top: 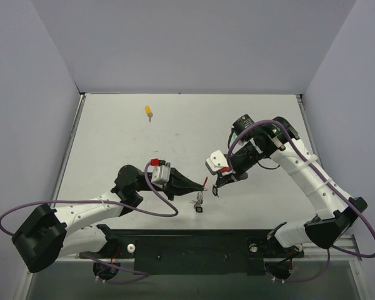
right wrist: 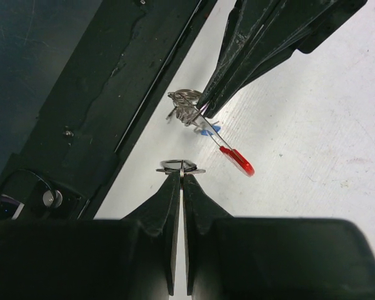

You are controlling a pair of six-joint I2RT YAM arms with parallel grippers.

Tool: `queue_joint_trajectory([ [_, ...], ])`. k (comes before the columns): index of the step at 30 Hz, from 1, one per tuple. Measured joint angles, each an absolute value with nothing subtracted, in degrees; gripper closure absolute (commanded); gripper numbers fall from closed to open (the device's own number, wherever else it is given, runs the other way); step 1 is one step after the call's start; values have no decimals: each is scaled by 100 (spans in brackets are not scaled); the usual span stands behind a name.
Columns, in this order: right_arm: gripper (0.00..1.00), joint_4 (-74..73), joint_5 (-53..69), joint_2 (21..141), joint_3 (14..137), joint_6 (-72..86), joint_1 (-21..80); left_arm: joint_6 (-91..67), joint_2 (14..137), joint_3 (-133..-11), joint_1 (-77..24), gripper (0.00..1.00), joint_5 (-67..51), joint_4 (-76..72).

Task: Put the keys on the keyring

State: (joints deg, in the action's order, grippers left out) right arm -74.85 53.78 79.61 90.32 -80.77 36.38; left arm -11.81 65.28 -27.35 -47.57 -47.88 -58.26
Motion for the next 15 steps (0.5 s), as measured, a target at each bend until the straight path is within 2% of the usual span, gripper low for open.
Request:
queue_joint_trajectory([
  [15,100,-7487,5564,8068,9216,-7822,3647,-1920,6829,-2939,-4517,100,-5363,-6082],
])
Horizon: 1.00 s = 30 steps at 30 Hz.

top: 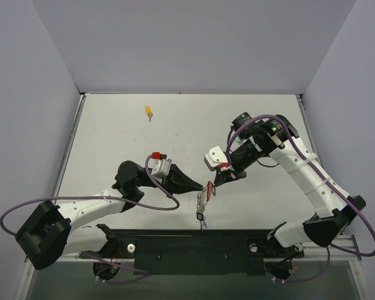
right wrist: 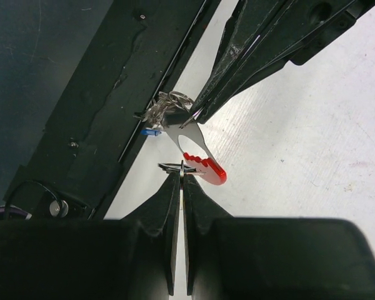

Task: Put the keys on the keyring

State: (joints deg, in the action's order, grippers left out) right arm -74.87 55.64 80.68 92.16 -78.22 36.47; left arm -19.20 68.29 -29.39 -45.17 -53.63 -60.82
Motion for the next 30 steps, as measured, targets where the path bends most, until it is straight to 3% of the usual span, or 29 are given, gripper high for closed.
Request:
queue_joint_trajectory([
  [5,100,-7487,5603,8068,9216,-7778,3647,-1693,6805,-2952,-4480,100,-5391,-5986],
  [13,100,-7489,5741,8068,9216,-7474,3194,1527,5771,-3402,-4593,100,-4602,-3017],
  [20,100,-7489,5767,8068,9113,-7172,2700,3535,5649,-3433,-4681,100,-3876,-2255],
  [30,100,-7489,5894,8068,8962,-7059,2292,4888,6101,-3824,-4886,100,-3581,-1579],
])
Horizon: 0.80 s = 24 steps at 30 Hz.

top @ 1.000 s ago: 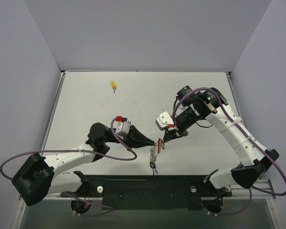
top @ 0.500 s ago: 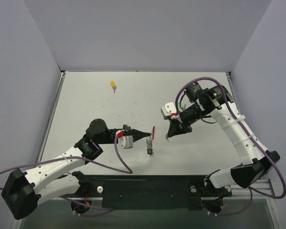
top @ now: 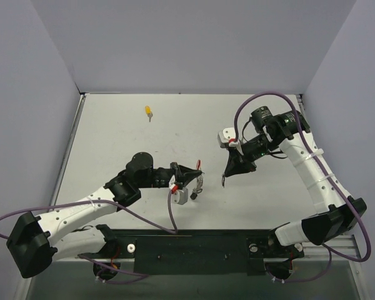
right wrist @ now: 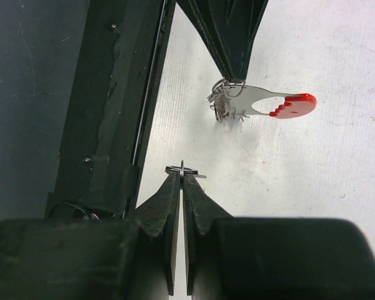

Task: Put the keys on the keyring

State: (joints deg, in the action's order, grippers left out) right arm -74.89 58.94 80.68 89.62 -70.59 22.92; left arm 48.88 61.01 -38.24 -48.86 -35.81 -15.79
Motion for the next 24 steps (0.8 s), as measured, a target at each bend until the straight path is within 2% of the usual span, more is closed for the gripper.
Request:
queue_joint_trajectory([
  [6,100,-7496,6012,8125,8779,-7046,2204,5402,6215,-4128,-5065,100,-3439,-1269],
  [11,100,-7494,6064,8283,8715,-7046,2204,5192,6294,-4132,-5059,100,-3444,-1409],
  [24,100,-7496,6191,8326,8665,-7039,2204,1435,6635,-3634,-4226,100,-4357,-4300],
])
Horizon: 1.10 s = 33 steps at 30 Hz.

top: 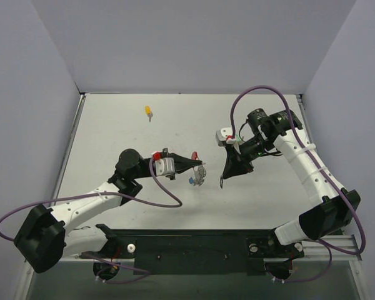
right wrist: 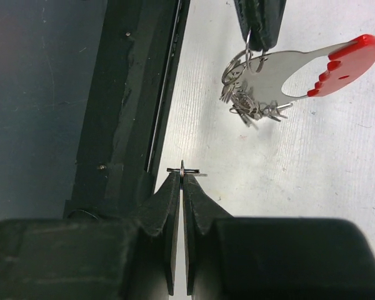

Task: Put the keys on the keyring

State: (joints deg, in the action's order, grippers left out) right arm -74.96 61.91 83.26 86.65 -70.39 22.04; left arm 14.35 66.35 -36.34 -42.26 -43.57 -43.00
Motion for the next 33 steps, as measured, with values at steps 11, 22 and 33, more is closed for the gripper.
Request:
queue_joint_trajectory([
  [11,100,-7496,6355,8324,8665,-6825,2088,-1990,7043,-3634,-3826,100,-4375,-6090],
  [22,100,-7500,6611,8291,8519,-6322,1979,-3076,7225,-3728,-3824,100,-4851,-6665],
  [33,100,-7498,6810,8184,8473,-5867,1946,-1319,6567,-3835,-3997,100,-5430,-5881],
])
